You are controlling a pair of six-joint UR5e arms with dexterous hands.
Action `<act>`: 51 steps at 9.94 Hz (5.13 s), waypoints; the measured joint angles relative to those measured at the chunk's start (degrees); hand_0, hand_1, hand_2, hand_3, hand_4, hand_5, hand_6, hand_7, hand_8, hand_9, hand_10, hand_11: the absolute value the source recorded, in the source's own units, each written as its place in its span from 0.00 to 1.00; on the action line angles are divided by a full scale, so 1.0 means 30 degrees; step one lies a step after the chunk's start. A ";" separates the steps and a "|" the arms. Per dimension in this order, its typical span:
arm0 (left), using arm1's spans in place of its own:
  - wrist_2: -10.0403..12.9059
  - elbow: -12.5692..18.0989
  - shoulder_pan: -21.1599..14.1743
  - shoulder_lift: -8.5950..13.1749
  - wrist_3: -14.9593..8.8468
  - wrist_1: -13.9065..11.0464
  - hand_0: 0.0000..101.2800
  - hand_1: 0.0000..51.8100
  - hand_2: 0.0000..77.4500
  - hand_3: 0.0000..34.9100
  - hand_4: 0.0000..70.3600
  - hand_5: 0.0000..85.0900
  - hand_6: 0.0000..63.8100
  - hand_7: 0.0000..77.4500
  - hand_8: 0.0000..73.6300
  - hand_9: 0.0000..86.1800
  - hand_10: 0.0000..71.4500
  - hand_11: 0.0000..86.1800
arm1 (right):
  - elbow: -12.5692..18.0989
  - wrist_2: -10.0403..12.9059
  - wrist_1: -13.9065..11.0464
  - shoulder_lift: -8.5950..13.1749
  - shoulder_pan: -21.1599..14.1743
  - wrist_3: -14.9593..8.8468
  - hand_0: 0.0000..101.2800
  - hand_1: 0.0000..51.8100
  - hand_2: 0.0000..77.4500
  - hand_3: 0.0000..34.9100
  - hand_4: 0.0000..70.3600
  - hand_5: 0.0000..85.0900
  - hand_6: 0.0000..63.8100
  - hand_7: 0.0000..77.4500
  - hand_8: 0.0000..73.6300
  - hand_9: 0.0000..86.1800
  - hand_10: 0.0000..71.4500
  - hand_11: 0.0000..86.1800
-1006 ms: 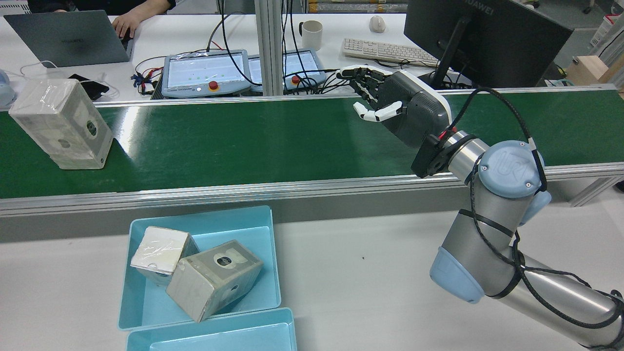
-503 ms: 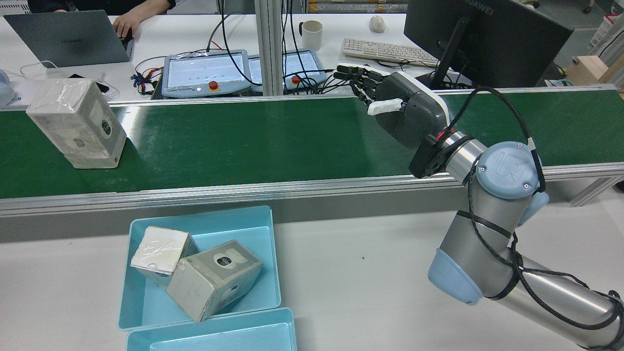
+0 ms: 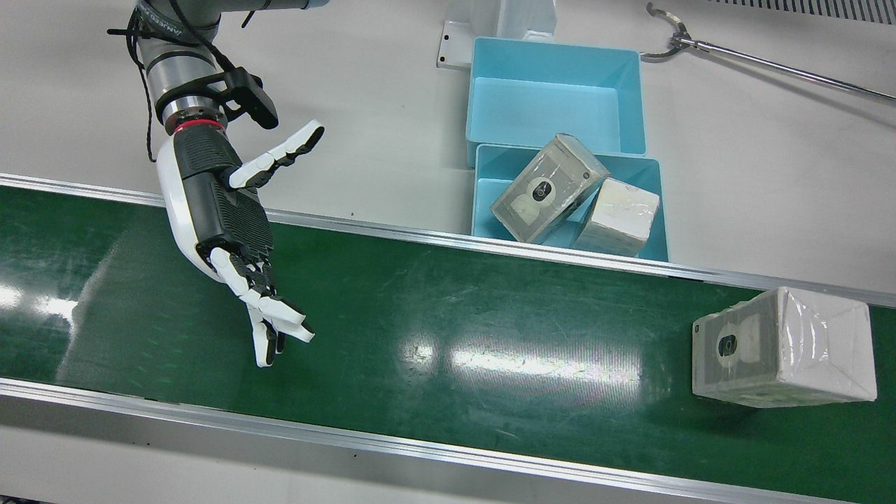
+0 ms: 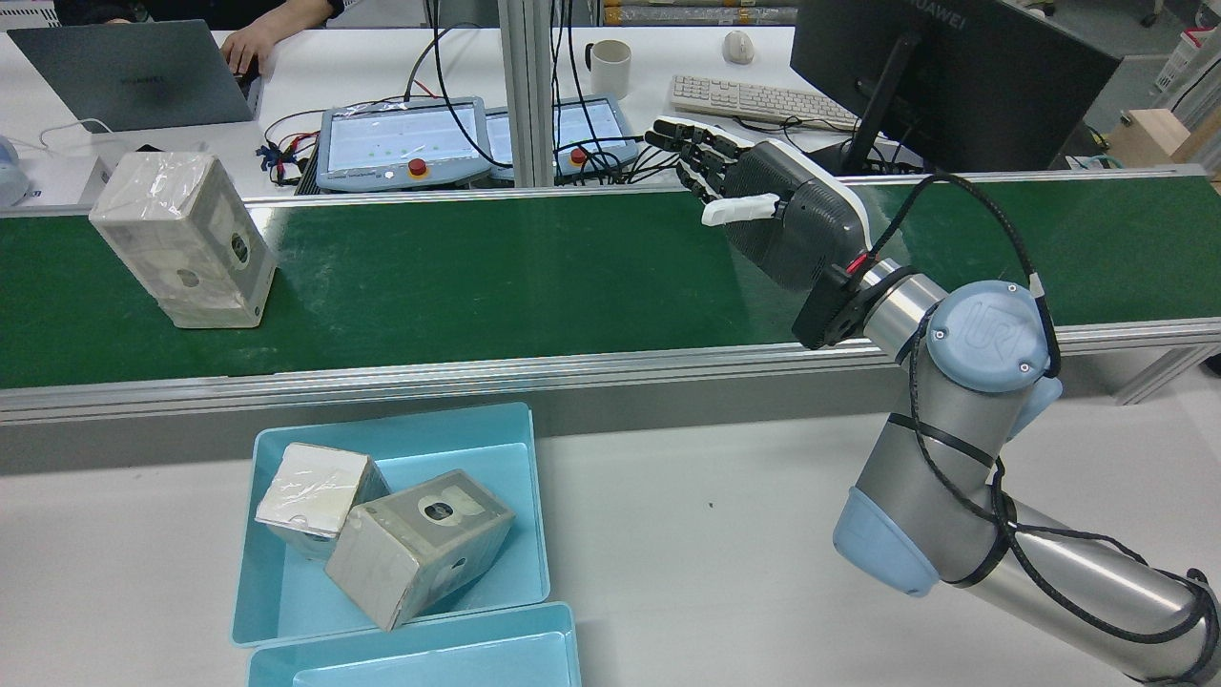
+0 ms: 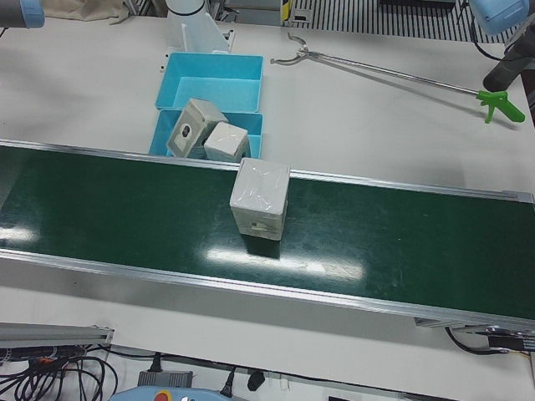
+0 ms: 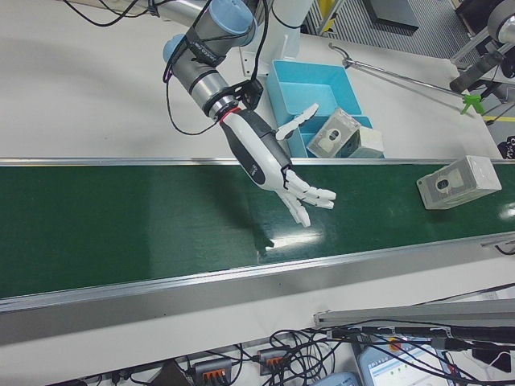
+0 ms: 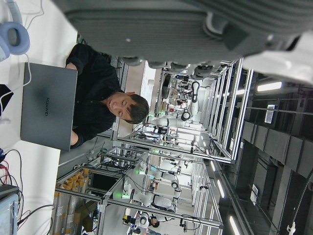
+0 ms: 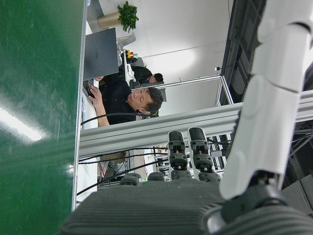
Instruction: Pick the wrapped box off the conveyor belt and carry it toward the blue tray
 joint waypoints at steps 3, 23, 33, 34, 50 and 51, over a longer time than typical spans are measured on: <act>0.0000 0.0000 -0.0001 0.0000 0.0001 0.0001 0.00 0.00 0.01 0.00 0.00 0.01 0.00 0.01 0.01 0.01 0.01 0.01 | -0.0052 -0.0020 0.0125 -0.0013 -0.0023 -0.0017 0.46 0.21 0.07 0.06 0.19 0.21 0.07 0.18 0.00 0.02 0.01 0.02; 0.0000 0.0000 0.0000 0.0000 0.0000 0.0000 0.00 0.00 0.01 0.00 0.00 0.01 0.00 0.01 0.01 0.01 0.00 0.01 | -0.2699 -0.1312 0.1772 0.1523 0.0709 -0.0135 0.51 0.36 0.11 0.06 0.28 0.28 0.12 0.32 0.01 0.04 0.00 0.02; 0.0000 0.0000 -0.0001 0.0000 0.0000 0.0000 0.00 0.00 0.01 0.00 0.00 0.01 0.00 0.01 0.01 0.01 0.01 0.00 | -0.2700 -0.1267 0.1173 0.1574 -0.0123 -0.0127 0.51 0.36 0.15 0.06 0.23 0.26 0.12 0.28 0.01 0.04 0.01 0.04; -0.0001 0.0000 0.0000 0.0000 0.0001 0.0000 0.00 0.00 0.01 0.00 0.00 0.01 0.00 0.01 0.01 0.01 0.00 0.01 | -0.2714 -0.1252 0.1173 0.1605 -0.0165 -0.0136 0.51 0.36 0.15 0.06 0.23 0.26 0.12 0.28 0.01 0.04 0.01 0.04; 0.0000 0.0000 -0.0001 0.0000 0.0000 0.0000 0.00 0.00 0.01 0.00 0.00 0.01 0.00 0.01 0.01 0.01 0.01 0.00 | -0.2866 -0.1156 0.1136 0.1950 -0.0227 -0.0556 0.55 0.42 0.15 0.04 0.22 0.24 0.11 0.28 0.01 0.04 0.00 0.02; 0.0000 0.0000 0.0000 0.0000 0.0000 0.0000 0.00 0.00 0.01 0.00 0.00 0.01 0.00 0.01 0.01 0.01 0.01 0.00 | -0.3050 -0.1143 0.1135 0.2177 -0.0233 -0.0637 0.53 0.38 0.14 0.04 0.20 0.24 0.11 0.28 0.01 0.04 0.00 0.02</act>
